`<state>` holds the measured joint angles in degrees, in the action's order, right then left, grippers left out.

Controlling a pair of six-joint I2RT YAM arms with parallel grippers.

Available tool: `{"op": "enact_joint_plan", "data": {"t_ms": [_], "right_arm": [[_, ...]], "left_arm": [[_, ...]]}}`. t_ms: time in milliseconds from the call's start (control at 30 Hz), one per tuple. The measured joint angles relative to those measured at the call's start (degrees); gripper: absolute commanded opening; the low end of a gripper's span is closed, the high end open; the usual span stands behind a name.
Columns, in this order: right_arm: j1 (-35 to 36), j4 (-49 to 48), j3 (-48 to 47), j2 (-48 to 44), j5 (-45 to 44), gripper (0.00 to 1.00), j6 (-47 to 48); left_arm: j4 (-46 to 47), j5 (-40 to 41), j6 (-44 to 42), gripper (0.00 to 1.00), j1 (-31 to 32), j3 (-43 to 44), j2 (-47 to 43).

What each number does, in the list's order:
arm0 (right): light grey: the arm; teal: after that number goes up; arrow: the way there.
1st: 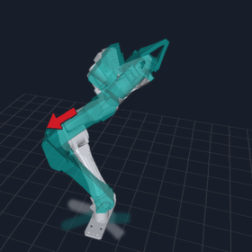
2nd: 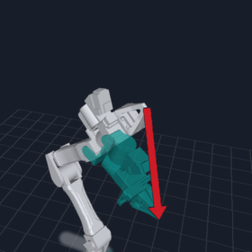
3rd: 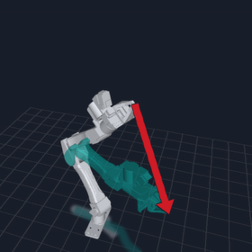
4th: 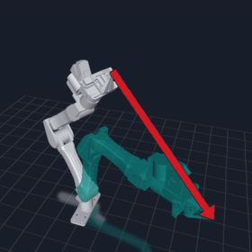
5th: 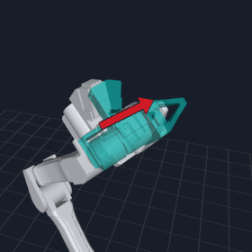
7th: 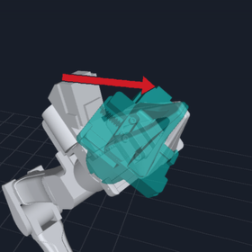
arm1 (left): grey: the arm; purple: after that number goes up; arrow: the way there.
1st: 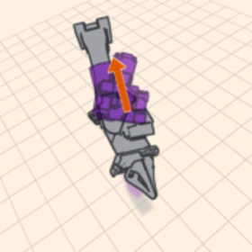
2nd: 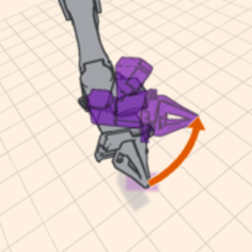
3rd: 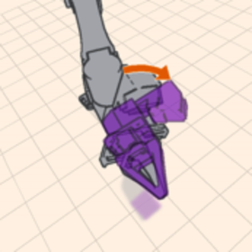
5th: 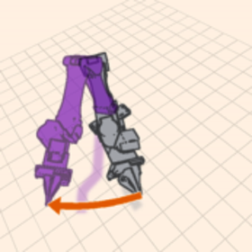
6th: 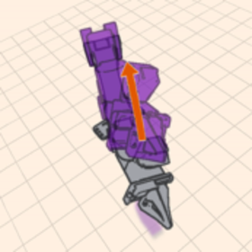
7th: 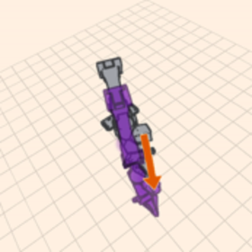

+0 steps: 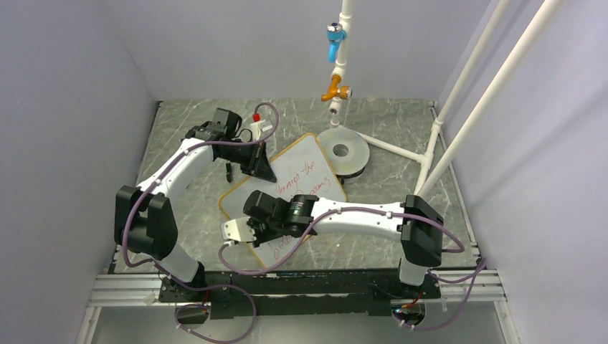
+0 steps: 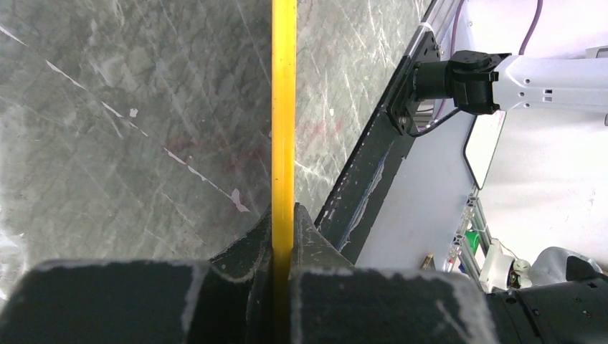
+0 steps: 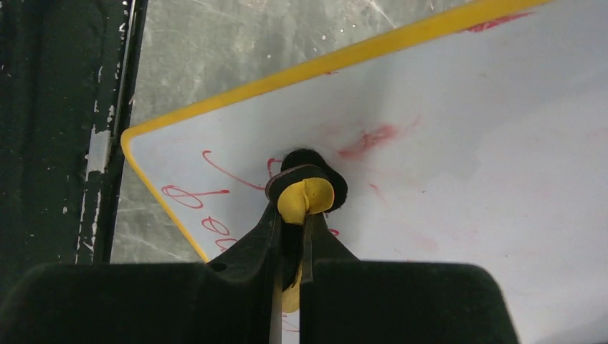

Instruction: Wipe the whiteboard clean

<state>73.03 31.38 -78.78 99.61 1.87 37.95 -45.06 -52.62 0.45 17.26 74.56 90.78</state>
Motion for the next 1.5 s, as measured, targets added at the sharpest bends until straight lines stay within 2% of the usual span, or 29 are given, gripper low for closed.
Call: {"op": "enact_joint_plan", "data": {"t_ms": [67,400,700,1033,1333,1500], "right_arm": [[0.2,0.1,0.0,0.3,0.3,0.00,0.0],[-8.8,1.2,-0.1,-3.0,5.4,0.00,-1.6],[-2.6,1.3,-1.0,-0.3,4.2,0.00,-2.2],[-9.6,1.4,-0.3,-2.9,8.6,0.00,-3.3],[-1.7,0.6,-0.2,0.0,7.1,0.00,-3.0],[-5.6,0.7,0.4,-1.1,9.4,0.00,-3.1]], "left_arm": [[-0.1,0.0,-0.2,0.00,0.0,0.0,0.0],[0.7,0.0,0.2,0.00,-0.1,0.0,0.0],[-0.3,0.0,-0.1,0.00,0.2,-0.3,0.0],[0.3,-0.1,0.0,0.00,0.1,-0.3,0.0],[-0.2,-0.2,-0.2,0.00,0.6,-0.3,0.0],[0.2,-0.4,-0.3,0.00,0.4,-0.3,0.0]]}}
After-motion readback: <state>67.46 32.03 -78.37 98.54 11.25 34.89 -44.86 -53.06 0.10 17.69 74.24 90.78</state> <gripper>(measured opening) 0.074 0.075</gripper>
